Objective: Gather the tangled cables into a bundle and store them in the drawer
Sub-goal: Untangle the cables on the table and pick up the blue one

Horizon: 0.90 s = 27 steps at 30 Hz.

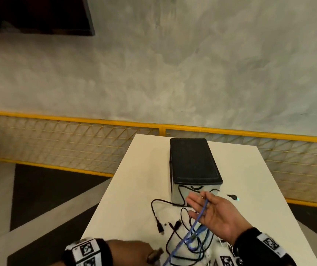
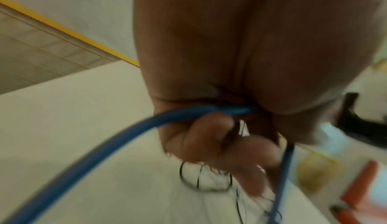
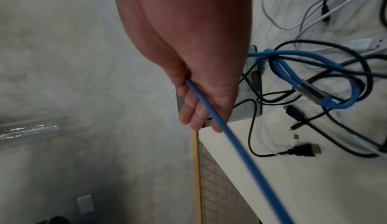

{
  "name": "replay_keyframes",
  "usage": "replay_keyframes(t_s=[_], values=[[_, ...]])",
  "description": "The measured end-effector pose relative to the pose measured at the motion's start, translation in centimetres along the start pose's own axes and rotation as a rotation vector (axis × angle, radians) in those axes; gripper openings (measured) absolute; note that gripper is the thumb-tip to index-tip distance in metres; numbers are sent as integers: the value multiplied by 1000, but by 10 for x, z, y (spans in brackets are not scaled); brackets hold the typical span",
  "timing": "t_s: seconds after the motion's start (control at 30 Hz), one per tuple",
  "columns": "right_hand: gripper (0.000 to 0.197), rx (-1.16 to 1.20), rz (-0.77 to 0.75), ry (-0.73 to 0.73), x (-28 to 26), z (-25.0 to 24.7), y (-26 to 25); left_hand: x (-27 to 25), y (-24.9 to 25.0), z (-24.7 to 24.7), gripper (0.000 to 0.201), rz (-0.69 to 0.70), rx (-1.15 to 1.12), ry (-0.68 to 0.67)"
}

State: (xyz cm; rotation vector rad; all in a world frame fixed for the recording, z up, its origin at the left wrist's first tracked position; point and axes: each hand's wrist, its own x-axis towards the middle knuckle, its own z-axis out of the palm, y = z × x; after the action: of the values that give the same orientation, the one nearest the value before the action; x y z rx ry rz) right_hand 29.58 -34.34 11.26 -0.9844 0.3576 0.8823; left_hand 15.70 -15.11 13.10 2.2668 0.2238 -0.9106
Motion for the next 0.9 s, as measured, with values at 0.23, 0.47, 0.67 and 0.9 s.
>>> replay_keyframes(t_s=[0.23,0.47,0.67,0.9], values=[[27,-69,-21,-46,-12,9,17,38,43,-7,24,336,-463,352],[32,-121,22,-2,-19,18,1,36,70,12,4,448,-371,356],[22,-85,57,26,-7,5,-11,-16,41,30,18,314,-90,-102],[29,-104,49,-21,-14,2,-22,-27,15,15,31,118,-440,211]])
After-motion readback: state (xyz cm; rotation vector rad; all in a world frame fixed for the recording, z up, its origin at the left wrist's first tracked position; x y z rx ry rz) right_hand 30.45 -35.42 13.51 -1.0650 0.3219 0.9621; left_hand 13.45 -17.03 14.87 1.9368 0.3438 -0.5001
